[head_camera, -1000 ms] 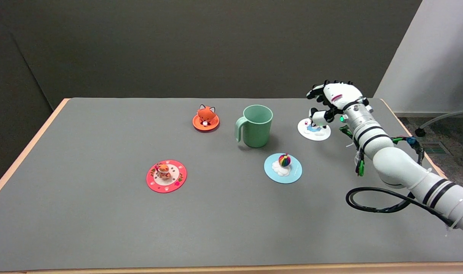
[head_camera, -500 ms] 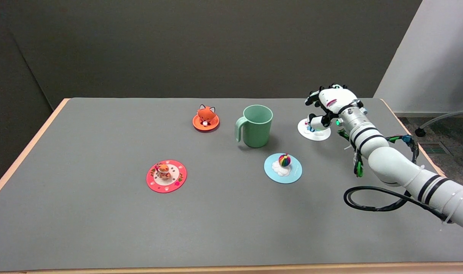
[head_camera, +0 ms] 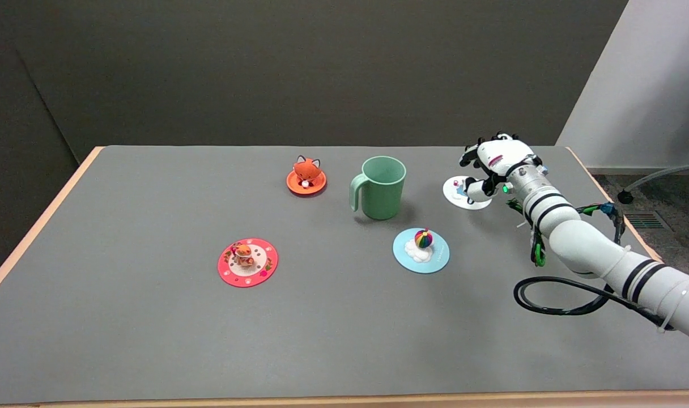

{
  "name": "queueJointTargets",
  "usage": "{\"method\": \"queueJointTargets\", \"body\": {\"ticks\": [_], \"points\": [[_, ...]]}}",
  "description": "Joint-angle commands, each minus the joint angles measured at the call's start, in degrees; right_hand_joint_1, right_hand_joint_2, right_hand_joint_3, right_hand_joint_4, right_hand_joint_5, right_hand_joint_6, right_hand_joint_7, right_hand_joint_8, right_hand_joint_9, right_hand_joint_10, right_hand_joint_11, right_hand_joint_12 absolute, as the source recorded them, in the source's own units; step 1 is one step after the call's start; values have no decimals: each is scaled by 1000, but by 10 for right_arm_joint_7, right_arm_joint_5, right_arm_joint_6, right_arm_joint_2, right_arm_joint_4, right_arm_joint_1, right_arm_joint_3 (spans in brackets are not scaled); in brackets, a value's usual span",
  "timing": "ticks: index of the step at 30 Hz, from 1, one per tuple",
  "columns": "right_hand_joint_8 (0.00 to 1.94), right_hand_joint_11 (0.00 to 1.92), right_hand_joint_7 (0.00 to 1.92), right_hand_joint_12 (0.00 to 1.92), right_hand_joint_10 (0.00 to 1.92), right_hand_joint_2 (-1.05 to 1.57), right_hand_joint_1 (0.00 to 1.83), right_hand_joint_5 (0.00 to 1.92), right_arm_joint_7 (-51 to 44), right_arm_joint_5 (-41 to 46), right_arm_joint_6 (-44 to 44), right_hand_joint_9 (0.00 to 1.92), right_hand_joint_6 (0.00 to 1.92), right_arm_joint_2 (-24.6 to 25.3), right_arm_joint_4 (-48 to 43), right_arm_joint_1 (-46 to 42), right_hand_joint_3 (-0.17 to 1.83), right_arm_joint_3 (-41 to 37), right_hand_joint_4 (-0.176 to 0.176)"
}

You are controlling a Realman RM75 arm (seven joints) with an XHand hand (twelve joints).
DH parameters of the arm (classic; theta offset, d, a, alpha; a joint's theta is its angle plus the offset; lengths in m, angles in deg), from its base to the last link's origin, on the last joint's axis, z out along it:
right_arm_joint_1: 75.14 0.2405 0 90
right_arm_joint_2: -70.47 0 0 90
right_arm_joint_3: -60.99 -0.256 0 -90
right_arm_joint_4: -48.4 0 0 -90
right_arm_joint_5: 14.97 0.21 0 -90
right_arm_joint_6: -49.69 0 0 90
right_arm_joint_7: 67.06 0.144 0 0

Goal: Pick up the white cup lid.

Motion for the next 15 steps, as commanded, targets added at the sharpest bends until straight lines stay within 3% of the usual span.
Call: {"method": "queueJointTargets", "body": {"ticks": [1,15], "points": [[163,178,765,1087,262,749,850,684,-1,-3,-6,776,180,-1,-35,12,960,19,74],[162,156,752,1079,269,753,852,663,2,-1,3,756,175,1,-65,37,960,57,57]]}}
